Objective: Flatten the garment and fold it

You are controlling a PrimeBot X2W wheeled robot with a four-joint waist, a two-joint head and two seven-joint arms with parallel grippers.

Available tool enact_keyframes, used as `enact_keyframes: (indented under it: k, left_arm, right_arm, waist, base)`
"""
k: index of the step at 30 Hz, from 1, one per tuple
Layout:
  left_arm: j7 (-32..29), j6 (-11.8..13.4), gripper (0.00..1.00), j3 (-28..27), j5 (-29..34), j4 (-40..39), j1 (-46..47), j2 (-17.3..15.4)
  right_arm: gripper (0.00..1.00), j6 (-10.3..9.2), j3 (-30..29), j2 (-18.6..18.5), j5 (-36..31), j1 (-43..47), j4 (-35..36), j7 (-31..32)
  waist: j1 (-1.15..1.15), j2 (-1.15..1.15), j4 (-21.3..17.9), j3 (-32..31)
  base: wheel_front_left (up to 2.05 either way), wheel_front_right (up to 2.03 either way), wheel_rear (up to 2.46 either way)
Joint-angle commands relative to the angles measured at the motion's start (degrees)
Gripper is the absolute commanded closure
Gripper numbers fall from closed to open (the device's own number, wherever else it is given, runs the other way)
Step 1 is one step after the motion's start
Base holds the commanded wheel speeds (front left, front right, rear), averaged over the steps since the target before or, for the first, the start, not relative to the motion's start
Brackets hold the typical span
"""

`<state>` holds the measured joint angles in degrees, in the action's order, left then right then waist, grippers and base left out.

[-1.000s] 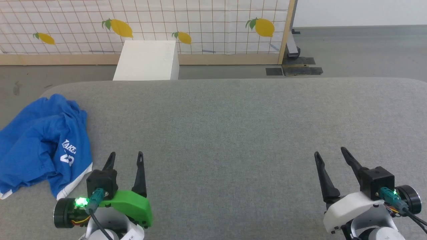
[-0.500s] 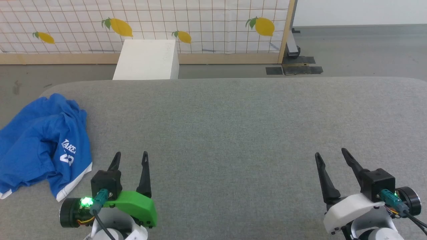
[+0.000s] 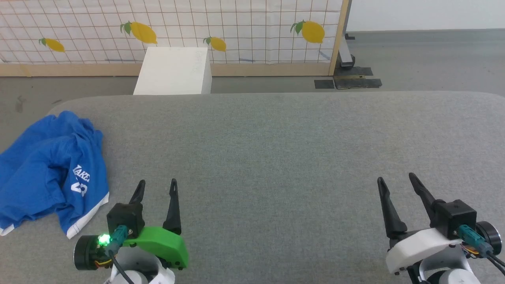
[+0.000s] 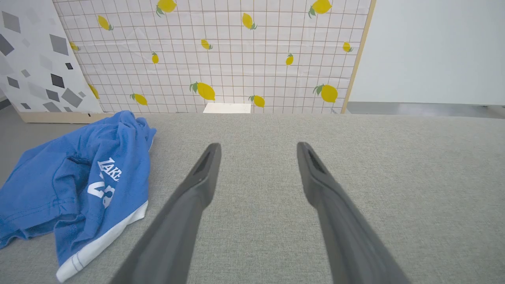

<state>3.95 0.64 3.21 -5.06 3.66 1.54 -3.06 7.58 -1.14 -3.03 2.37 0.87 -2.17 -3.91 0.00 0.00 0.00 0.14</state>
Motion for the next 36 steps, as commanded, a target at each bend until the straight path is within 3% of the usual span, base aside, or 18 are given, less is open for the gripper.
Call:
enact_keyframes:
  k: [1,36]
  left_arm:
    - [0.7,0.5,0.00,0.3,-0.4,0.4,1.2,0.1]
    - [4.9,1.8,0.00,2.2,-5.4,3.5,2.7,0.1]
  right_arm:
    - [0.00,-0.03,-0.2,0.0,0.7,-1.2,-0.2,-0.7]
    - [0.00,-0.05,-1.5,0.1,4.6,-2.4,-2.0,-5.0]
  waist:
    - [0.00,0.00,0.0,0.0]
    - [0.00,0.00,0.3,0.1]
  base:
    - [0.00,0.00,0.00]
    - [0.00,0.00,0.00]
